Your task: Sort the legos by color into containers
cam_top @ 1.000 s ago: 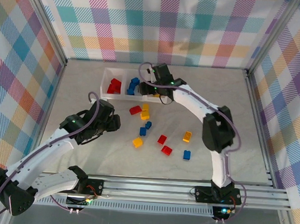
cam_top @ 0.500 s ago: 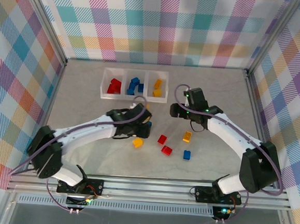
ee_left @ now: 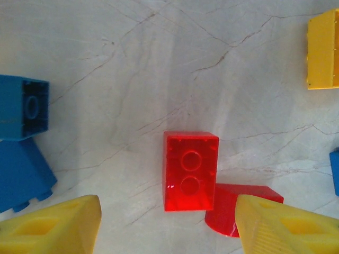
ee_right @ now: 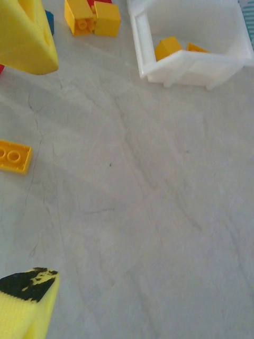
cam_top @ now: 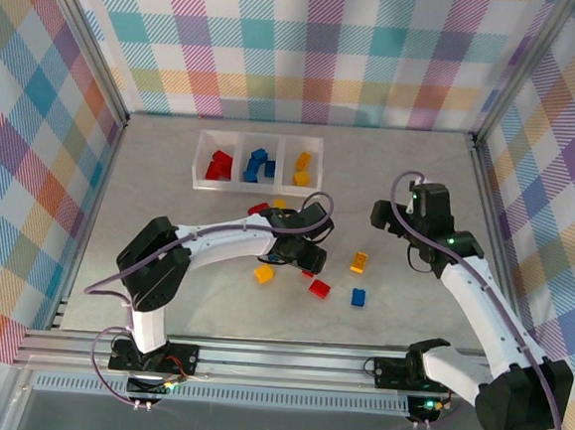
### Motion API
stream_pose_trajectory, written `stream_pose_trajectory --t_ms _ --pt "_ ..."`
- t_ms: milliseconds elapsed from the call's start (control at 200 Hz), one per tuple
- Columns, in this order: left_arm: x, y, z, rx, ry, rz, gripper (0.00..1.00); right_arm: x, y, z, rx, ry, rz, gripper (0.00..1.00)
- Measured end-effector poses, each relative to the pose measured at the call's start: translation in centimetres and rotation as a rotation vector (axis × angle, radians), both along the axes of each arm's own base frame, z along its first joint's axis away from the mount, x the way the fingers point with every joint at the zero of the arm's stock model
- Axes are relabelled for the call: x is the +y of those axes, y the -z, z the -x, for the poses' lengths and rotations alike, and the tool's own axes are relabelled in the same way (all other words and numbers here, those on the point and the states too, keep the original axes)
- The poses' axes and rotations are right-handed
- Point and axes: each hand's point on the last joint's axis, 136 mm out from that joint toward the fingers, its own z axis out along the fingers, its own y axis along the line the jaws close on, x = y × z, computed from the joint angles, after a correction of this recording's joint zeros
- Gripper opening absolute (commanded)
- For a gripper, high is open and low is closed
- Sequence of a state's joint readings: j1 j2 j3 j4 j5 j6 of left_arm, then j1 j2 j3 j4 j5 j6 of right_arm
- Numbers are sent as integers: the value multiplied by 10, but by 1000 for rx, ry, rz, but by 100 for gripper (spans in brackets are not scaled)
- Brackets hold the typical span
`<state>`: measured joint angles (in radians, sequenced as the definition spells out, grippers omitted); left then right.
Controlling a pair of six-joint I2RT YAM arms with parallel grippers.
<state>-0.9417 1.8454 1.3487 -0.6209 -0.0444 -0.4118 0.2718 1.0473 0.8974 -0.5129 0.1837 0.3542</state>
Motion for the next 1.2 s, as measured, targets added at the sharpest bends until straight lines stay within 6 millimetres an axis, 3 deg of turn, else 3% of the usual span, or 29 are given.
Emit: stream_pose_trajectory --t_ms 210,480,1200 --pt "-10 19 7 48 40 -16 67 -16 1 7 12 39 8 94" --pt "-25 28 8 65 70 -20 64 -19 4 8 19 41 11 94" --pt "-18 39 0 48 48 -97 38 -20 4 8 18 40 15 94"
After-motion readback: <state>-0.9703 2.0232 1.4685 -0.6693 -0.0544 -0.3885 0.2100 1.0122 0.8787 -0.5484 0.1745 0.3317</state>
